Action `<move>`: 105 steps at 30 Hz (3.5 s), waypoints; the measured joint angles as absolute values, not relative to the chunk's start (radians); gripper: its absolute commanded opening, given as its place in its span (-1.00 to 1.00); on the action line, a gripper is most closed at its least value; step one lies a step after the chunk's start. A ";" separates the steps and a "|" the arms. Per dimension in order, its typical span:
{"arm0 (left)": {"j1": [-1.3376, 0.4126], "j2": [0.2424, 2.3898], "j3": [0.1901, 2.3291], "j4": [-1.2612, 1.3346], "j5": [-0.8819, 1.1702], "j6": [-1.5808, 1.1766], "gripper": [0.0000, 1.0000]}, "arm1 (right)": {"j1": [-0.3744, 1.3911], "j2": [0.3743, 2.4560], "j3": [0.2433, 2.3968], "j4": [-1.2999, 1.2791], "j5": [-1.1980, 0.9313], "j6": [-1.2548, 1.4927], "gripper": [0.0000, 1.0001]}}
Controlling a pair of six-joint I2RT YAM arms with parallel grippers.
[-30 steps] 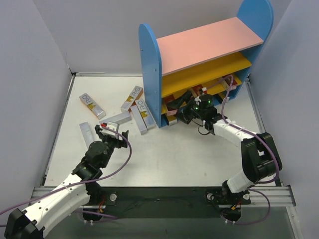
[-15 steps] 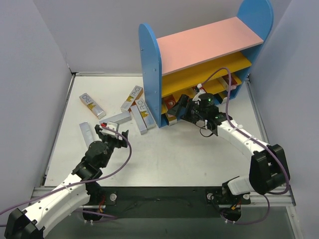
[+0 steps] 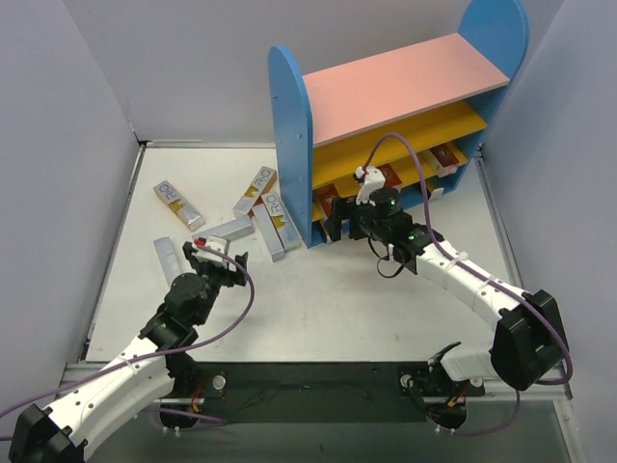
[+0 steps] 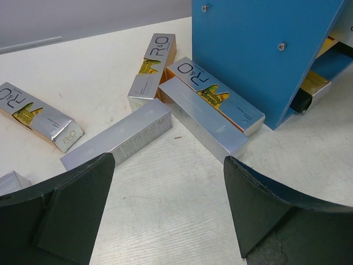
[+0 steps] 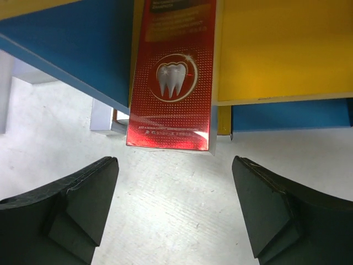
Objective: Place and organize the toothpastes onto the shelf
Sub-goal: Adjust the toothpaste on the shelf, then pick up the toothpaste from the center of the board.
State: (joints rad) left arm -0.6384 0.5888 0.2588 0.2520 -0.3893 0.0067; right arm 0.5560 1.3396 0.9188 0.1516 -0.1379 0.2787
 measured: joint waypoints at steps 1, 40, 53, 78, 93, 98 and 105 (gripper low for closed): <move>-0.638 0.589 0.259 0.252 -0.389 0.007 0.82 | 0.567 1.345 0.919 0.159 -0.123 0.259 0.71; -0.637 0.571 0.260 0.242 -0.397 -0.029 0.82 | 0.629 1.573 1.073 0.212 -0.020 0.020 0.89; -0.527 0.724 0.506 0.028 -0.501 -0.262 0.95 | 0.607 1.160 0.931 0.081 -0.007 0.115 1.00; 0.072 1.655 1.243 -0.194 -0.382 -0.498 0.95 | 0.533 0.700 0.639 -0.245 0.019 0.275 1.00; 0.133 2.269 1.854 -0.491 -0.390 -0.566 0.90 | 0.524 0.769 0.640 -0.304 0.020 0.269 0.99; 0.152 2.377 1.961 -0.575 -0.390 -0.574 0.69 | 0.524 0.796 0.645 -0.323 0.022 0.271 0.98; 0.156 2.413 2.035 -0.646 -0.375 -0.599 0.21 | 0.524 0.821 0.663 -0.327 0.023 0.283 0.96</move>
